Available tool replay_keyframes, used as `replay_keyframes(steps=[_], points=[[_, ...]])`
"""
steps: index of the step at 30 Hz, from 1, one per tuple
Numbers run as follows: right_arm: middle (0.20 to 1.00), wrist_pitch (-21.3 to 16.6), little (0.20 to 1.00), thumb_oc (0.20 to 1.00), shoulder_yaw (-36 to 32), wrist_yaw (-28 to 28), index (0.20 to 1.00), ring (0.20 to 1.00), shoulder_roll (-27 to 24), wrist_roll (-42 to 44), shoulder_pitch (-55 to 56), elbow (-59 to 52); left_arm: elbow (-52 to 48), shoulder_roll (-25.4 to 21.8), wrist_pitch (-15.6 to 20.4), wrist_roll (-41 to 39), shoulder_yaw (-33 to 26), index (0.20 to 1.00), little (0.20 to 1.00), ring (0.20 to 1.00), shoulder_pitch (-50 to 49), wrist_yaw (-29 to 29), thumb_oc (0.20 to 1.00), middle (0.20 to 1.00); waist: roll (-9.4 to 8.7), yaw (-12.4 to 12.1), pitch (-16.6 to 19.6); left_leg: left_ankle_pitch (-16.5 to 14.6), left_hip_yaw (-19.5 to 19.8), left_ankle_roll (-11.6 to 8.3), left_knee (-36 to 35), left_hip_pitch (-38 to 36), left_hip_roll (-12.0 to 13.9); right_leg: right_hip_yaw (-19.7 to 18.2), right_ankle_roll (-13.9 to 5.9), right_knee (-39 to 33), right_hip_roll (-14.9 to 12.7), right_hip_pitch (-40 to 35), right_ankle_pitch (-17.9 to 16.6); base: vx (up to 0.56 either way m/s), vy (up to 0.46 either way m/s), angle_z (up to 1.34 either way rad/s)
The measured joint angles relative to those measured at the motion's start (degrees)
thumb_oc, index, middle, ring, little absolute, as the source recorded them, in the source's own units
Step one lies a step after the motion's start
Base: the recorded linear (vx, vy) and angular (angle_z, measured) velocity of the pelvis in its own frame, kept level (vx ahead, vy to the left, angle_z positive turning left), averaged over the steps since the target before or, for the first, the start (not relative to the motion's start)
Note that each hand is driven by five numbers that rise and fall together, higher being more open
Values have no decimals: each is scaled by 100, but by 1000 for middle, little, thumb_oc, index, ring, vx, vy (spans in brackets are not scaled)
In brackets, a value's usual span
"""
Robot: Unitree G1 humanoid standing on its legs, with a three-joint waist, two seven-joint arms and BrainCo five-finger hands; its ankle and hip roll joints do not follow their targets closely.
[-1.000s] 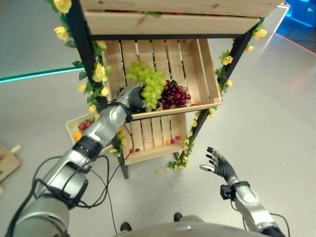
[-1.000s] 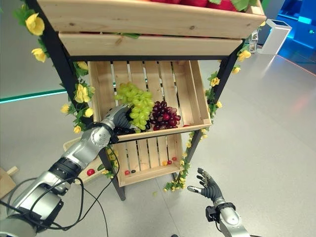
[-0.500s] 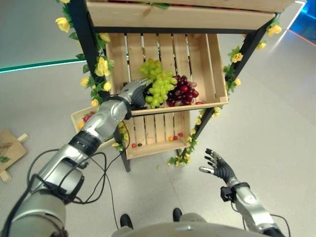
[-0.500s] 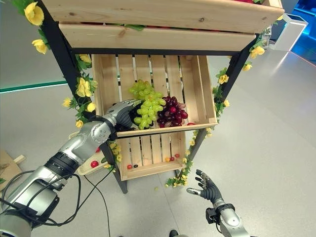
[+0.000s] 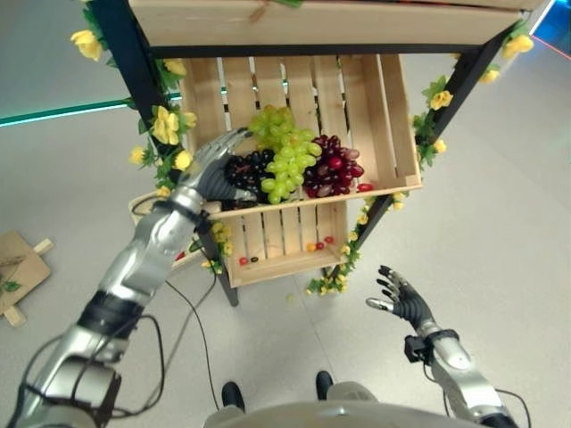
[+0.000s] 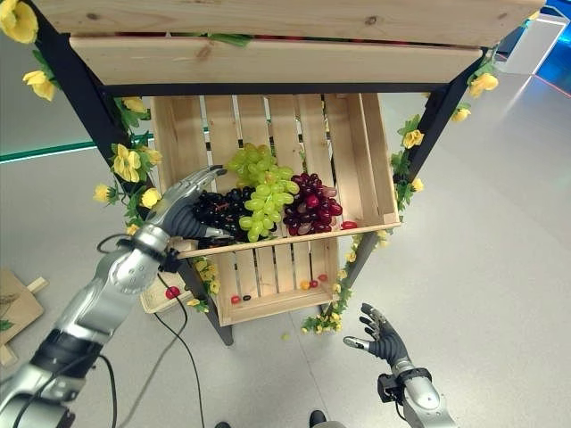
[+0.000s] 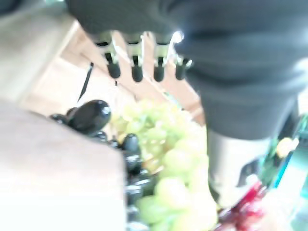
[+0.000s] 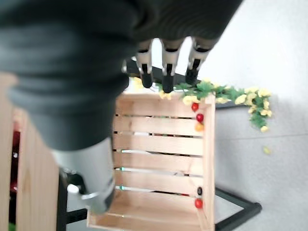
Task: Pick up the fruits from the basket on one side to the basket on the other side
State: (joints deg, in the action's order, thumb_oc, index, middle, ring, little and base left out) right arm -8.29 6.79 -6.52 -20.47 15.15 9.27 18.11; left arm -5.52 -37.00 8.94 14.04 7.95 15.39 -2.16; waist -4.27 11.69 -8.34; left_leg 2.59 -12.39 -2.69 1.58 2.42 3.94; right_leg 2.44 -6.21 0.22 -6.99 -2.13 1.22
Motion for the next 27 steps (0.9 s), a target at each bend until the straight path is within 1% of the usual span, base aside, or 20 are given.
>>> replay_keyframes(steps=[2, 3, 6, 9, 10, 13, 15, 16, 18, 21, 23, 27], points=[[1000, 0, 1000, 1000, -42, 0, 1000, 1000, -1, 0, 2, 4, -76, 173, 196, -544, -167, 1000, 1000, 1000, -225, 11, 1000, 1000, 41, -10, -3, -1, 9, -2, -8, 1, -1, 10, 1, -6, 1, -7, 12, 0, 4, 5], [1000, 0, 1000, 1000, -63, 2, 1000, 1000, 0, 1, -7, 3, -91, 408, 285, -1063, -246, 1000, 1000, 1000, -298, 12, 1000, 1000, 71, -20, -2, -1, 22, -2, -13, 0, 0, 21, -2, -10, -3, -15, 20, 0, -1, 5], [1000, -3, 1000, 1000, -69, 20, 1000, 1000, -1, 1, -2, 3, -167, 746, 405, -1864, -408, 1000, 1000, 1000, -485, 14, 1000, 1000, 113, -23, -7, -1, 57, -2, -11, 8, 1, 49, -3, -13, -5, -22, 23, -2, 1, 4], [1000, -14, 1000, 1000, -69, 52, 1000, 1000, -2, 1, -2, 3, -170, 752, 450, -2233, -409, 1000, 1000, 1000, -557, 33, 1000, 1000, 136, -22, -10, -1, 74, -1, -11, 9, 15, 56, -24, -13, -5, -29, 38, 3, 1, 2], [1000, -16, 1000, 1000, -69, 60, 1000, 1000, -2, 1, 1, 3, -219, 814, 454, -2448, -439, 1000, 1000, 1000, -595, 50, 1000, 1000, 143, -24, -10, -1, 83, -1, -14, 14, 12, 64, -25, -16, -8, -29, 38, 9, 1, 6], [1000, -21, 1000, 1000, -68, 70, 1000, 1000, -2, 1, 4, 3, -221, 920, 491, -2759, -469, 1000, 1000, 1000, -661, 81, 1000, 1000, 146, -31, -12, 3, 152, 4, -24, 25, 2, 128, -24, -16, -13, -52, 45, 2, -2, 10], [1000, -33, 1000, 1000, -70, 75, 1000, 1000, -2, 2, 8, 3, -223, 923, 519, -2953, -478, 1000, 1000, 1000, -700, 107, 1000, 1000, 148, -82, -11, 3, 156, 4, -24, 24, 3, 128, -21, -15, -13, -53, 57, 5, -2, 4], [1000, -35, 1000, 1000, -69, 79, 1000, 1000, -2, 2, 27, 3, -241, 1014, 516, -3145, -476, 1000, 1000, 1000, -701, 155, 1000, 1000, 150, -148, -10, 2, 156, 3, -27, 24, 4, 134, -21, -16, -14, -53, 58, 0, 0, 0], [1000, -40, 1000, 1000, -65, 74, 1000, 1000, -1, 2, 34, 3, -247, 1143, 555, -3397, -478, 1000, 1000, 1000, -747, 235, 1000, 1000, 148, -194, -9, 7, 179, 7, -40, 27, -8, 142, -11, -14, -20, -61, 58, 6, 0, 6], [1000, -48, 1000, 1000, -67, 77, 1000, 1000, -1, 3, 52, 3, -301, 1149, 552, -3651, -480, 1000, 1000, 1000, -825, 372, 1000, 1000, 146, -261, -5, 8, 196, 8, -57, 27, -25, 178, -9, -14, -31, -67, 56, 2, 1, 4], [1000, -48, 1000, 1000, -67, 70, 1000, 1000, 0, 4, 60, 3, -304, 1182, 553, -3958, -478, 1000, 1000, 1000, -850, 518, 1000, 1000, 139, -302, -1, 12, 215, 12, -71, 32, -36, 204, -12, -15, -35, -70, 61, -6, 1, 5], [1000, -51, 1000, 1000, -67, 55, 1000, 1000, 10, 5, 66, 4, -375, 1207, 550, -4423, -483, 1000, 1000, 1000, -1019, 751, 1000, 1000, 108, -303, 24, 33, 274, 17, -119, 36, -58, 278, -16, -15, -45, -78, 86, -9, 4, 8]])
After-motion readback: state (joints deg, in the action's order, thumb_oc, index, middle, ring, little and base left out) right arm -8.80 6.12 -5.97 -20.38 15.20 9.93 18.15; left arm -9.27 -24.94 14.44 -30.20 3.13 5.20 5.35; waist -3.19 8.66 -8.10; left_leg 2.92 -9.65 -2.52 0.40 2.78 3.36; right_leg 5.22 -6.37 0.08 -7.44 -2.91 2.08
